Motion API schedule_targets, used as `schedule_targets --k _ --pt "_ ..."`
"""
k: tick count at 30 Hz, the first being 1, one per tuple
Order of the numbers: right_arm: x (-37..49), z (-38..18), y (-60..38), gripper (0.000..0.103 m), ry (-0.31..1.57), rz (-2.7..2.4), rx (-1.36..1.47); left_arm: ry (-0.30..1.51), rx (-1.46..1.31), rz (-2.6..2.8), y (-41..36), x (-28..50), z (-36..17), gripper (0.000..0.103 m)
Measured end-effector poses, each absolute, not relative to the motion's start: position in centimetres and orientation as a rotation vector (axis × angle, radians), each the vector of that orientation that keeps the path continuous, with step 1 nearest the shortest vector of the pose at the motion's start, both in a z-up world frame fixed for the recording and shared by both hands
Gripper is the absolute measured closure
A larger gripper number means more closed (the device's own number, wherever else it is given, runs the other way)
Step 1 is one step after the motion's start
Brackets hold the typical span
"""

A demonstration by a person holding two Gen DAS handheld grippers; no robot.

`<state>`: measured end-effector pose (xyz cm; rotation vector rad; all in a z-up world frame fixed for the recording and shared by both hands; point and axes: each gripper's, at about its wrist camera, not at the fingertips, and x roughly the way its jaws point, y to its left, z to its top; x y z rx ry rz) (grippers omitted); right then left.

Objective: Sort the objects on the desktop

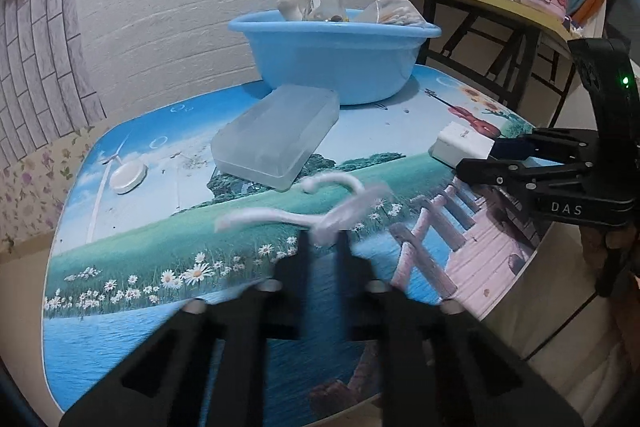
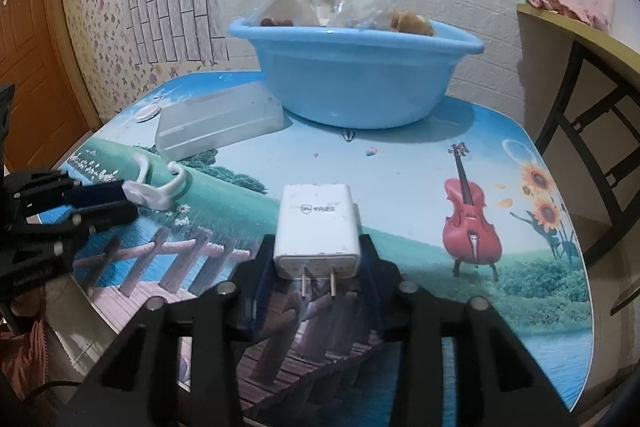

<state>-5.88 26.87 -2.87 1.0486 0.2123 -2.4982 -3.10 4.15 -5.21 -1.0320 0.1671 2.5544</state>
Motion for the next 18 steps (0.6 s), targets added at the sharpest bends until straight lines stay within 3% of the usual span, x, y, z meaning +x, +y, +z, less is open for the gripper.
schedule_targets --k 18 --pt "-5.64 -2.89 27.01 0.065 0.202 -2.483 1.04 0.211 -1.056 2.582 4.6 -3.25 -5.01 0.1"
